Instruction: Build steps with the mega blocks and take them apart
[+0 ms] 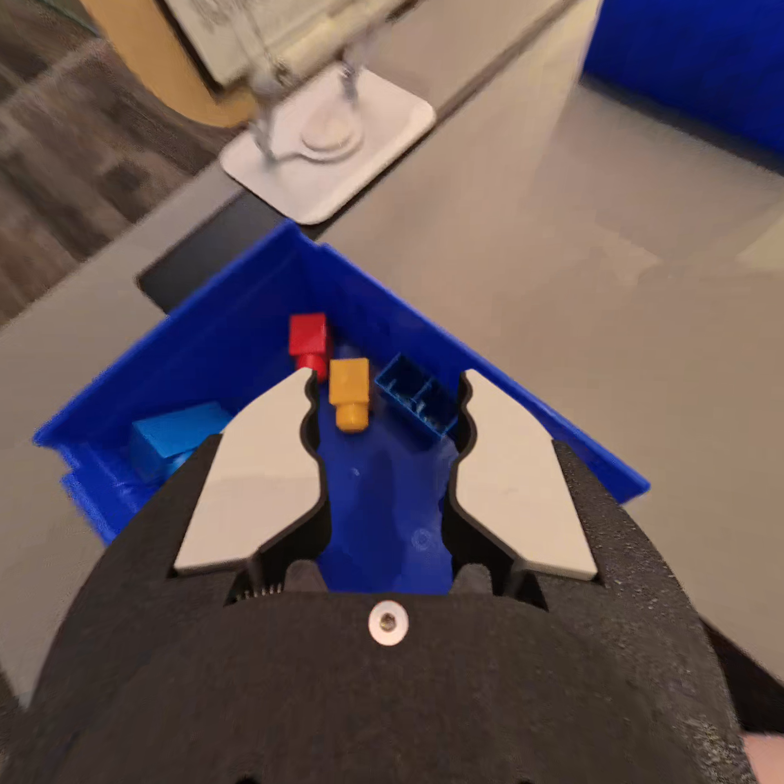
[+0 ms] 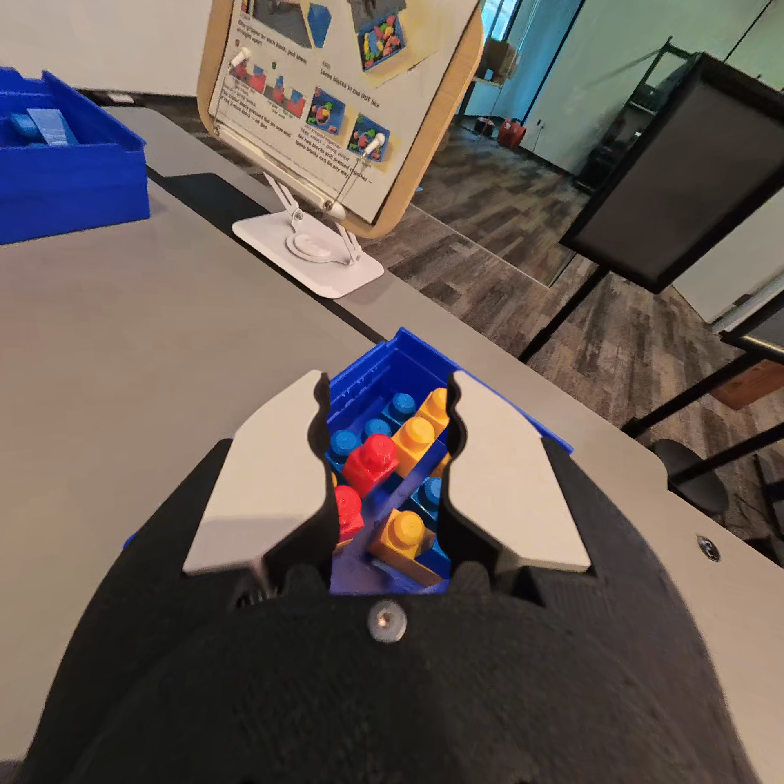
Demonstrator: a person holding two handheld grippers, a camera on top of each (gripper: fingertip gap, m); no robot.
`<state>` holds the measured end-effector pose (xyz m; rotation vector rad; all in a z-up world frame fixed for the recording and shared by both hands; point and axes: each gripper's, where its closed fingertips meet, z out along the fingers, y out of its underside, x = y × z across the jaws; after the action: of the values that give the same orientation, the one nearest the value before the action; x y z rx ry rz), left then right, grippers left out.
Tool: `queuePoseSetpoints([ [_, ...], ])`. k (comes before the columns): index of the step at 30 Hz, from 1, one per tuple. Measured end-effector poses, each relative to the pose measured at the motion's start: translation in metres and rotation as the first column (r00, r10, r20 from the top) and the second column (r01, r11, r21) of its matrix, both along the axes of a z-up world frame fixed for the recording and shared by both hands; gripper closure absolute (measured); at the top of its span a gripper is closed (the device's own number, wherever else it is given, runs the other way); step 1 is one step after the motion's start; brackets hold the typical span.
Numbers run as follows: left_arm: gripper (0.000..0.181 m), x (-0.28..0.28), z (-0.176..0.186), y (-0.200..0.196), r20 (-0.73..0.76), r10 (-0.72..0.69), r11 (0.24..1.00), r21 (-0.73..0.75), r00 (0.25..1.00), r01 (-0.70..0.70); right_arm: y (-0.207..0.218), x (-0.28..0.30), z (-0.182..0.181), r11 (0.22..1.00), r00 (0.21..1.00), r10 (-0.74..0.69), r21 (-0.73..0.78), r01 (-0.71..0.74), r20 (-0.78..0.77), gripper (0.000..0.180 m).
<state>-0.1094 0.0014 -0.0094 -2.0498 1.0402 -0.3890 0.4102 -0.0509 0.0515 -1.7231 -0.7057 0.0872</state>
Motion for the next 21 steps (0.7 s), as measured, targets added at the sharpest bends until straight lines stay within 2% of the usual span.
queuePoseSetpoints([
  [2,0.108,0.006,-0.022,-0.008,-0.062,-0.126,0.992,0.012,0.99,0.127,0.002,-0.003,-0.009,1.0,0.998,0.001,-0.031,0.001,0.055,0.126],
  [4,0.106,0.003,-0.043,-0.001,-0.208,-0.132,0.985,0.083,0.969,0.152,0.003,-0.008,-0.018,0.997,0.996,0.023,-0.069,-0.017,0.087,0.126],
  [6,0.108,0.004,-0.061,0.0,-0.301,-0.154,0.981,0.069,0.941,0.183,0.003,-0.011,-0.023,0.996,0.994,0.04,-0.089,-0.031,0.1,0.126],
  [8,0.102,0.013,-0.069,-0.001,-0.283,-0.188,0.98,0.015,0.94,0.2,0.003,-0.014,-0.024,0.994,0.994,0.057,-0.095,-0.048,0.096,0.126],
  [11,0.101,0.024,-0.071,0.002,-0.27,-0.234,0.967,0.037,0.934,0.253,0.0,-0.018,-0.024,0.992,0.993,0.085,-0.095,-0.078,0.08,0.126],
  [17,0.097,0.02,-0.097,0.0,-0.256,-0.322,0.944,-0.157,0.911,0.29,-0.005,-0.017,-0.027,0.989,0.993,0.105,-0.111,-0.098,0.059,0.126],
  [21,0.097,0.024,-0.11,0.001,-0.245,-0.379,0.923,-0.162,0.892,0.348,-0.006,-0.02,-0.031,0.985,0.99,0.128,-0.128,-0.119,0.057,0.126],
])
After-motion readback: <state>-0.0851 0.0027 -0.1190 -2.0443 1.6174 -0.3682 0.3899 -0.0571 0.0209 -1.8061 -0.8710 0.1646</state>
